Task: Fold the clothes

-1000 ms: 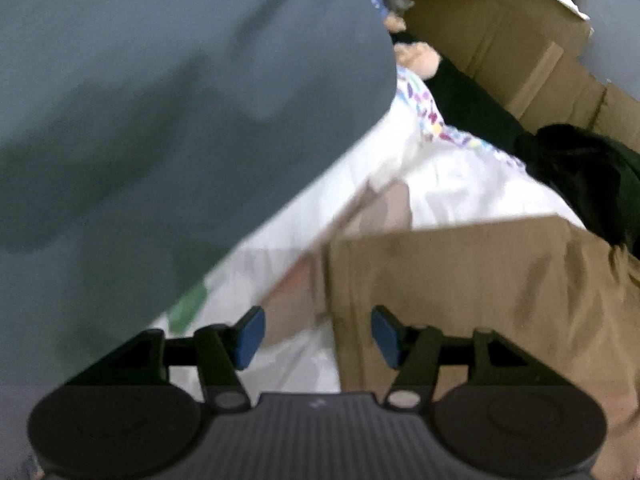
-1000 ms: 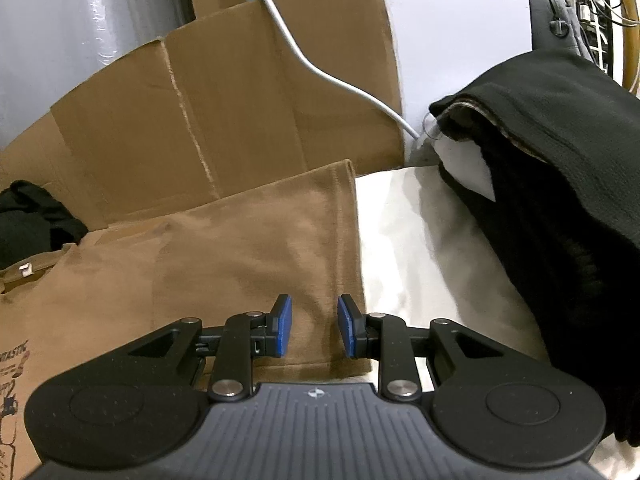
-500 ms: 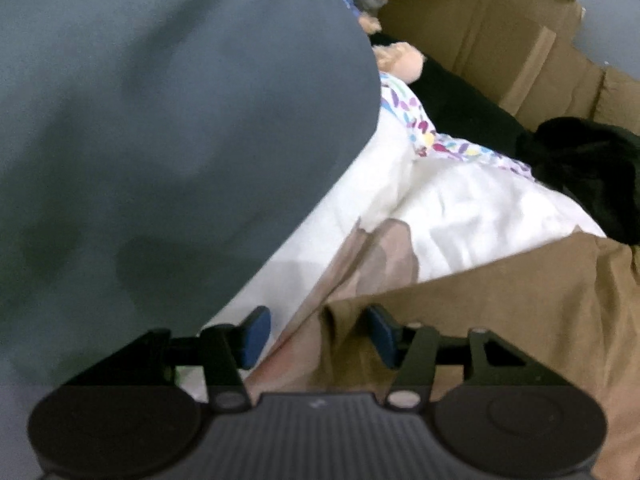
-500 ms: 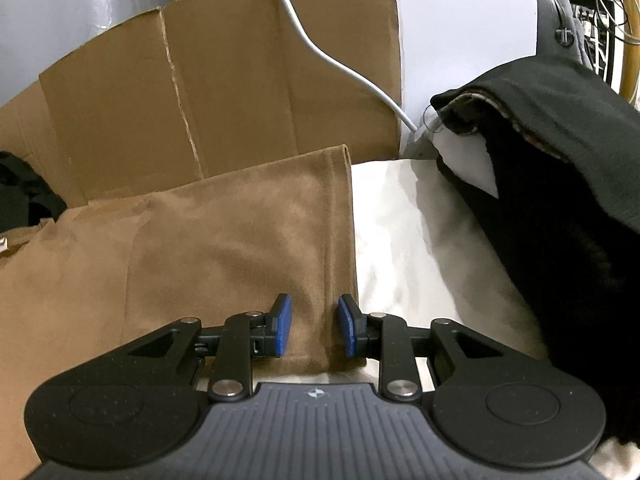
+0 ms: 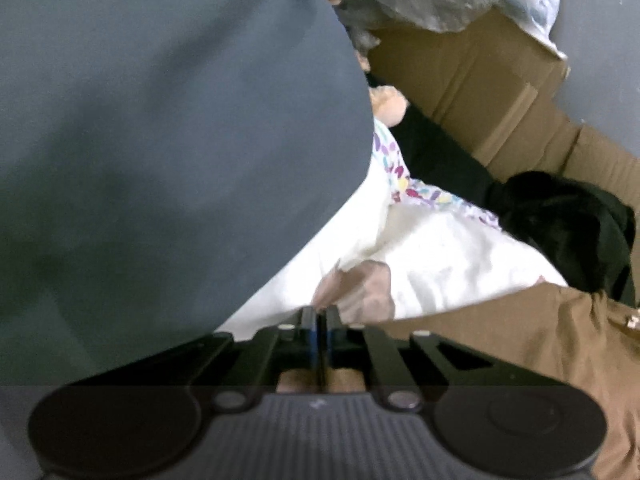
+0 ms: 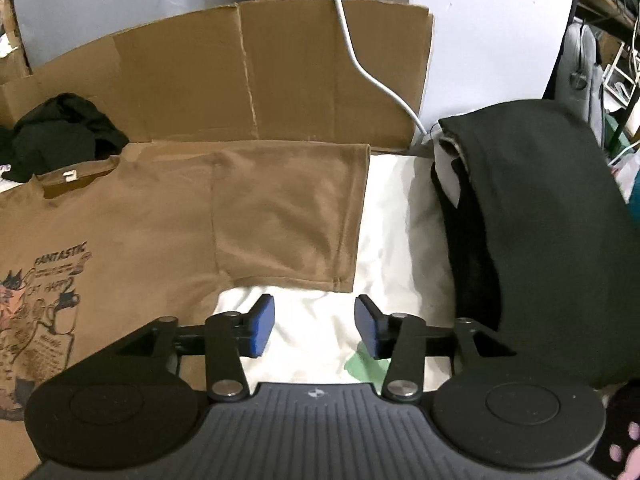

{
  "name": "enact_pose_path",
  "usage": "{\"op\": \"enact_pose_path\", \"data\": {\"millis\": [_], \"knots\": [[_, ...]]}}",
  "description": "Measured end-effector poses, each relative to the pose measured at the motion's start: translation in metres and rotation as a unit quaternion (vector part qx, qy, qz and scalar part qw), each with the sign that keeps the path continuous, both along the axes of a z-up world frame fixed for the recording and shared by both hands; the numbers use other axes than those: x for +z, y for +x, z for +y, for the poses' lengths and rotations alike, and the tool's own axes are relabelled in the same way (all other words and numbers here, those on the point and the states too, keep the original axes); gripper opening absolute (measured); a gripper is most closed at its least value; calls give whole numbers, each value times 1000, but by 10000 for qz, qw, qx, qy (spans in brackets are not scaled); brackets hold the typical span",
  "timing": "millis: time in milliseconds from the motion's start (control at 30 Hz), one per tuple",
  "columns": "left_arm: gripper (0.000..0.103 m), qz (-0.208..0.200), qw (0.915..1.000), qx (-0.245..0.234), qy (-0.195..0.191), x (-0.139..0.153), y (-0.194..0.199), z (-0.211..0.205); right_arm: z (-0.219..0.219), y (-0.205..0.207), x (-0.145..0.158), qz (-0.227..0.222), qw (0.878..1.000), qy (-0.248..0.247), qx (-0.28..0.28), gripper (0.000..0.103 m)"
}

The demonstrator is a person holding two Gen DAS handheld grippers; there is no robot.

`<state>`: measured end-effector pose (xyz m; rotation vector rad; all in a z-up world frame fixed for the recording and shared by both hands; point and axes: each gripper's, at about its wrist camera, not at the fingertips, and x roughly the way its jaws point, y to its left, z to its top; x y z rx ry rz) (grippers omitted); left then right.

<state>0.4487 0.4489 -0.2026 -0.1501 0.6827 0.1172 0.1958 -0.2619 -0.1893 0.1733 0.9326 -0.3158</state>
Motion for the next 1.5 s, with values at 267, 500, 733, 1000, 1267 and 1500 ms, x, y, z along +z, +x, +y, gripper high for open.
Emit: {"op": "enact_pose_path", "data": {"millis": [267,500,733,1000,1267,1500], "knots": [[12,-10,9998,179,-32,-2,7,3,14,-8,-8,-76,9992,373,-123,50],[65,267,9969,-157,-720,24,-38,2,6,-35,-11,45,9970,731,-243,50],[66,570,9920,-798,-789,54,-127,-22,6,-57,3,27,9967,790,195,50],[71,858,9813,-1430,-958,72,-216,-45,23,-64,16,97,9932,659,955,50],[71,1024,9741,-1690,-1100,71,-288,-60,34,-78,20,509,9852,920,1353,50],[71,1130,9702,-1760,-1227,56,-319,-67,40,-108,-2,1035,9781,990,1508,50]]}}
